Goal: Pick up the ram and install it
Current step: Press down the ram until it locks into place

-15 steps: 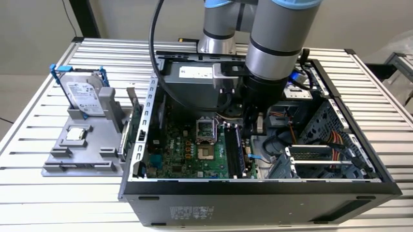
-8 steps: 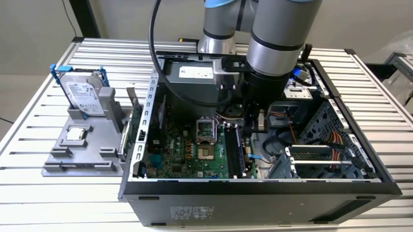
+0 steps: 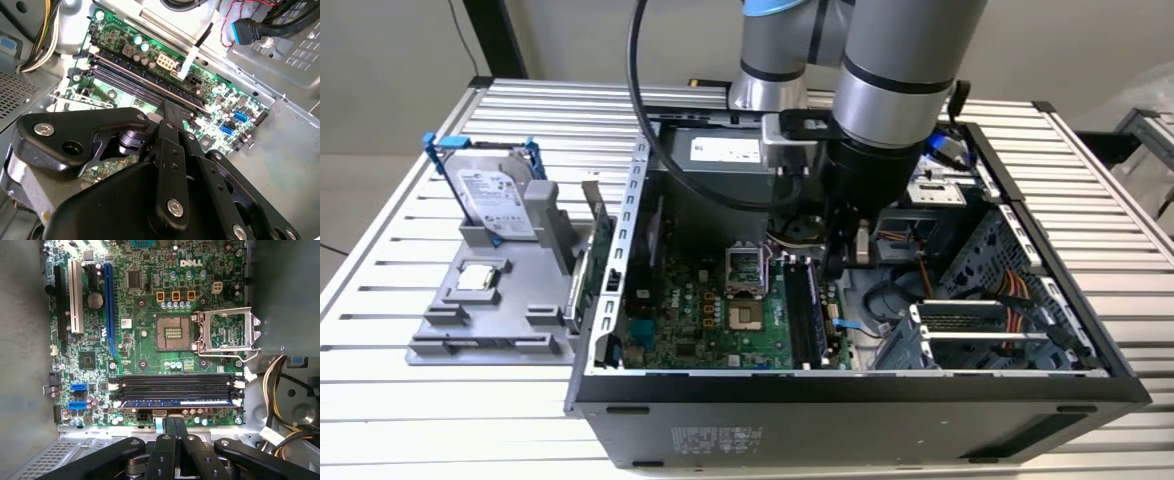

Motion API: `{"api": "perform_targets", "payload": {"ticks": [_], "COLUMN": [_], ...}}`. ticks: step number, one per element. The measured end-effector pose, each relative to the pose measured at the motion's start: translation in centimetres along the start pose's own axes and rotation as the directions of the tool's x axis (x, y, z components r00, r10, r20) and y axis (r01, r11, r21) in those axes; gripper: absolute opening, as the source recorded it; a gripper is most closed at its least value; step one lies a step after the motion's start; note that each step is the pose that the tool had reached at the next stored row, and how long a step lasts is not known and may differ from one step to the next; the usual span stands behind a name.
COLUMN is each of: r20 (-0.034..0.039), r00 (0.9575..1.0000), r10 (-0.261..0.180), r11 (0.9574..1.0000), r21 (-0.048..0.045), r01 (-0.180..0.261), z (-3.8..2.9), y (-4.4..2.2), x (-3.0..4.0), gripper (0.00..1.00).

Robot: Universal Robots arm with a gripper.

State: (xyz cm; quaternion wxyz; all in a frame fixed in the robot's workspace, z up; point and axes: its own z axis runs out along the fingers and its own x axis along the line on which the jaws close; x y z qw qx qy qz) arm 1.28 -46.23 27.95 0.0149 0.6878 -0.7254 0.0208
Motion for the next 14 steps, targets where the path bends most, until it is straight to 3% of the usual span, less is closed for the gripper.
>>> {"api": "perform_targets", "payload": {"ticks": [8,14], "r20": [-0.002,-0.0027], "r00": [1.0,1.0], "r10": [0.0,0.0], "r11": [1.0,1.0], "r21": [-0.0001,-0.0006], "r01": [0.0,0.0], "z": [-0.67,-0.75], "y": [-0.01,-0.01], "x": [0.03,0.03], "gripper": [0.0,0.0]}}
